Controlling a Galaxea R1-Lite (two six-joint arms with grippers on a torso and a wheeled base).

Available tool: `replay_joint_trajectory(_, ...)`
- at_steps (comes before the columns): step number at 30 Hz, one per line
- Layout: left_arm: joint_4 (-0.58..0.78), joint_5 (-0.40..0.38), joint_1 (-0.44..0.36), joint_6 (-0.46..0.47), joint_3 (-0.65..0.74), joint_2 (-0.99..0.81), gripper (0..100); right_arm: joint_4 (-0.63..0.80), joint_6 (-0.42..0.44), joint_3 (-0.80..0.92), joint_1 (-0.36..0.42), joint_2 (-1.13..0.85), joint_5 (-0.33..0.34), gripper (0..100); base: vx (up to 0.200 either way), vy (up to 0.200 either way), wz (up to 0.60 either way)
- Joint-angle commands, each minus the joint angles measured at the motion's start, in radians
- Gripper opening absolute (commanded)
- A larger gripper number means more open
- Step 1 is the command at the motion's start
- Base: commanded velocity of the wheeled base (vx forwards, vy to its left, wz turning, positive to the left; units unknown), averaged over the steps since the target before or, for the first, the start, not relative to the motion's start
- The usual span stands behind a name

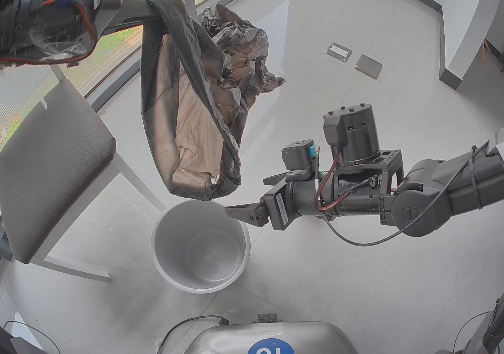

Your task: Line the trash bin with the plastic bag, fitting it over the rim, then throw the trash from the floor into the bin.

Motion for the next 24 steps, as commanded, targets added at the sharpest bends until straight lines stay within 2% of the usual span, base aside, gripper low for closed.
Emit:
replay_joint_trajectory(1, 0.004, 0.0, -0.002, -0.013, -0.02, 0.011, 0, 0.0, 0.0, -0.027, 0.007, 0.028, 0.0, 100, 0.0, 0.0, 0.0)
replay_joint_trajectory(7, 0.034, 0.0, -0.007, -0.052, -0.046, 0.002, 0, 0.0, 0.011, -0.096, 0.009, 0.075, 0.0, 100, 0.0, 0.0, 0.0)
replay_joint_trajectory(11, 0.045, -0.002, -0.007, -0.105, -0.09, 0.004, 0, -0.007, 0.067, -0.19, 0.053, 0.124, -0.003, 100, 0.0, 0.0, 0.0)
replay_joint_trajectory(15, 0.053, -0.006, -0.019, -0.116, -0.093, 0.002, 0, -0.01, 0.072, -0.248, 0.055, 0.166, -0.003, 100, 0.0, 0.0, 0.0)
replay_joint_trajectory(24, 0.05, -0.008, -0.03, -0.137, -0.107, 0.004, 0, -0.01, 0.066, -0.257, 0.035, 0.176, -0.004, 100, 0.0, 0.0, 0.0)
